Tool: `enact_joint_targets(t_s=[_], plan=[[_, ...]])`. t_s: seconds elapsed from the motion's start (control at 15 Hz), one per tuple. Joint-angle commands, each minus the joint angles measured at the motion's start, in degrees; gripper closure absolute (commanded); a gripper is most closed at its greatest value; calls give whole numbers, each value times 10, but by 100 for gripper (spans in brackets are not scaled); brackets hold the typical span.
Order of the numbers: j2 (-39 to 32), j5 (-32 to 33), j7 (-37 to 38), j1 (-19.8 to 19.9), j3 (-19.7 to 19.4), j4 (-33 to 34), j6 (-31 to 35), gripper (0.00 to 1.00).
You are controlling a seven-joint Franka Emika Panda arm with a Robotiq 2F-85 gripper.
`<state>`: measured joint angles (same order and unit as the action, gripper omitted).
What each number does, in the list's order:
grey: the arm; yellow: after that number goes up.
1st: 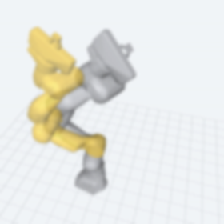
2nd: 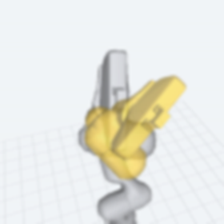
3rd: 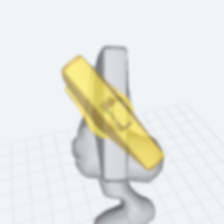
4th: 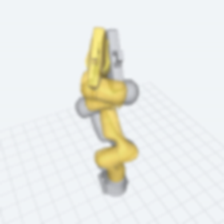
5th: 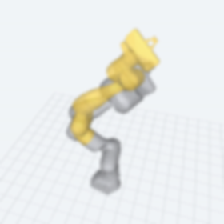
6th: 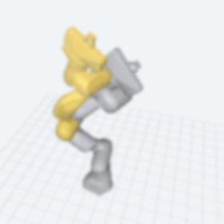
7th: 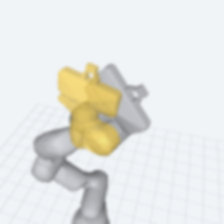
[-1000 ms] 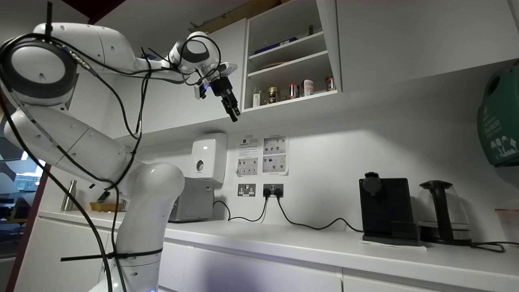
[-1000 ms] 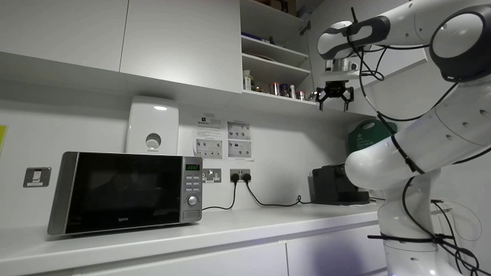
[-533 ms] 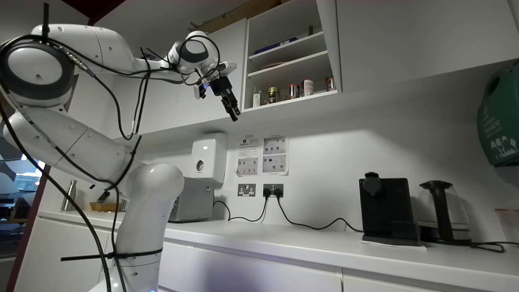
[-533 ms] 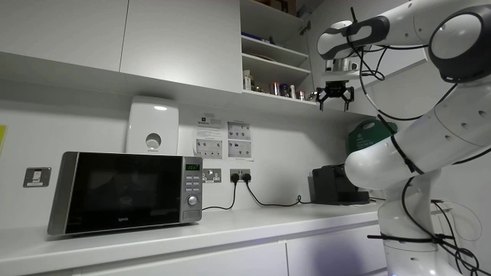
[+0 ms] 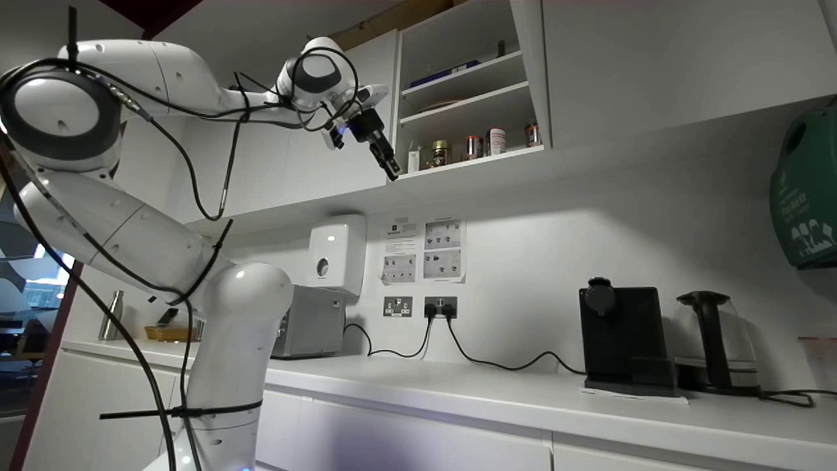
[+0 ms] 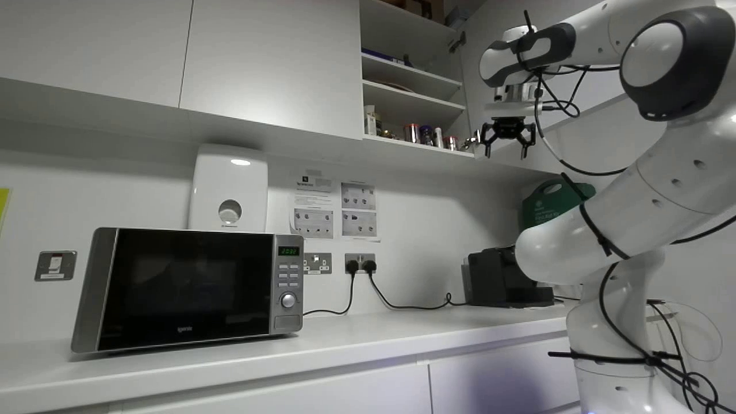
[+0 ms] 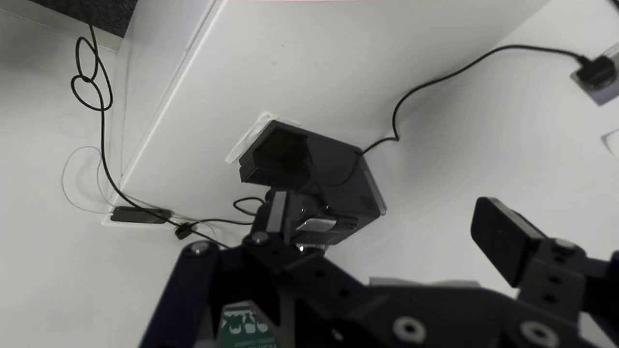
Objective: Close the open cabinet door
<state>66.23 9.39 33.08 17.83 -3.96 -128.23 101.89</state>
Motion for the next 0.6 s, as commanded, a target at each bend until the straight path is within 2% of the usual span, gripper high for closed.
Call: enact_joint_targets(t_s=[0.0, 0.27, 0.53], plan=[[-68, -9, 24, 49, -31, 76, 27, 0], [-104, -14, 47, 80, -59, 125, 48, 0], [-90, -10, 78, 104, -66, 134, 94, 0]])
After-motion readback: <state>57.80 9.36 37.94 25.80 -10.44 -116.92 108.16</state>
